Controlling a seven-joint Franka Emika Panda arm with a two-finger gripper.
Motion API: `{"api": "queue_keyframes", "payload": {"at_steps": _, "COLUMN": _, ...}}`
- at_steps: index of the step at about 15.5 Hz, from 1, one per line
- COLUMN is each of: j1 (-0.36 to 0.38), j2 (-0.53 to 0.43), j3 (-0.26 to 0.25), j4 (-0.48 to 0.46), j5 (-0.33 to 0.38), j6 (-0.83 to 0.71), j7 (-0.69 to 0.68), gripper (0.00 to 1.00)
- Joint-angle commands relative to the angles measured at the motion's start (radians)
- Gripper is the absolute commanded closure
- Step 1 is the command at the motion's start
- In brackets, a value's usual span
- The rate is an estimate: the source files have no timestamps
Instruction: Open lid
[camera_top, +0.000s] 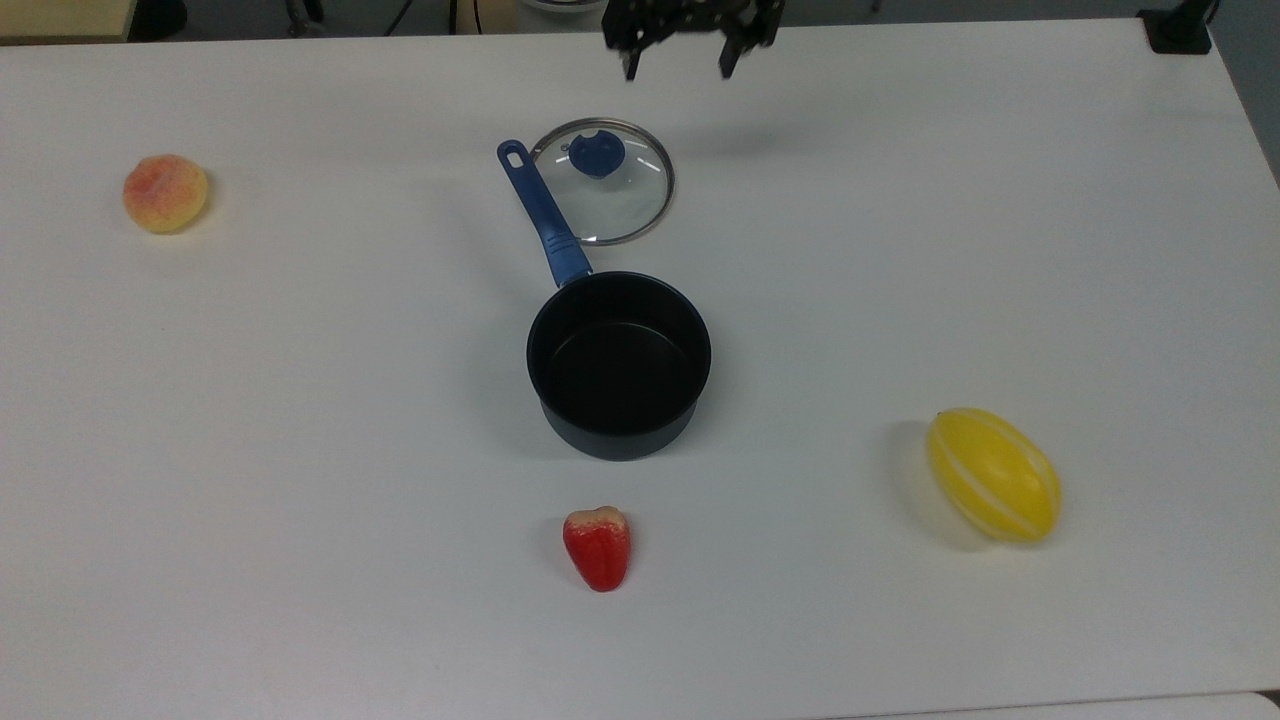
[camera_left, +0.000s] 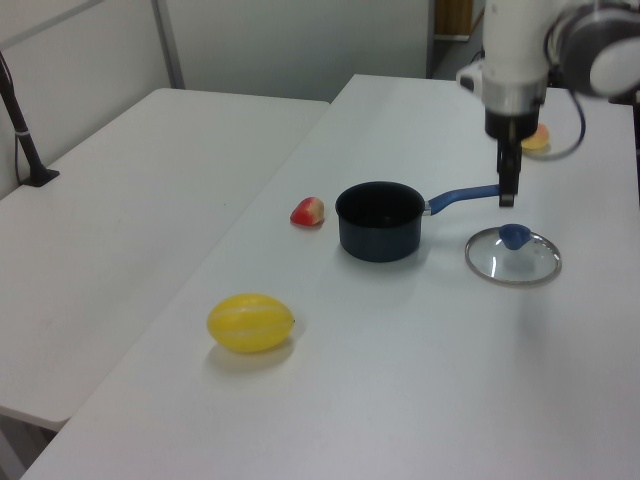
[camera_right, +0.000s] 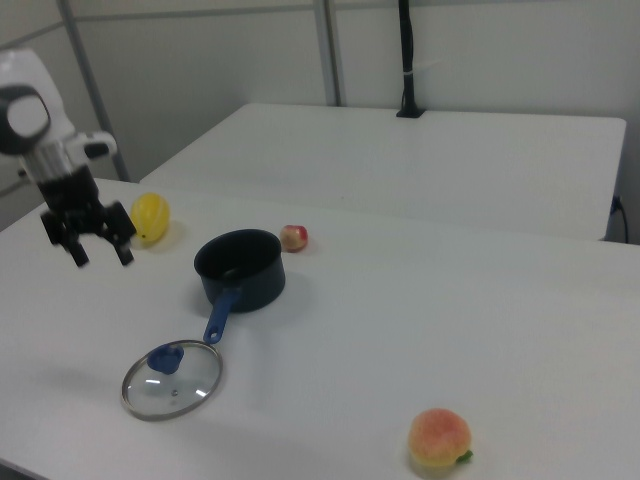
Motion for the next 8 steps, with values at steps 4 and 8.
{"api": "queue_keyframes", "payload": {"at_steps": 4, "j1": -0.003, "j2": 0.007, "j3": -0.102, "j4": 0.348, "j5": 0.141, "j6": -0.27, "j7": 0.013, "gripper": 0.0}}
{"api": "queue_keyframes", "payload": {"at_steps": 8, "j1": 0.076, "j2": -0.001, "j3": -0.347, "j4": 0.382, "j5": 0.209, "j6": -0.272, "j7": 0.005, "gripper": 0.0}}
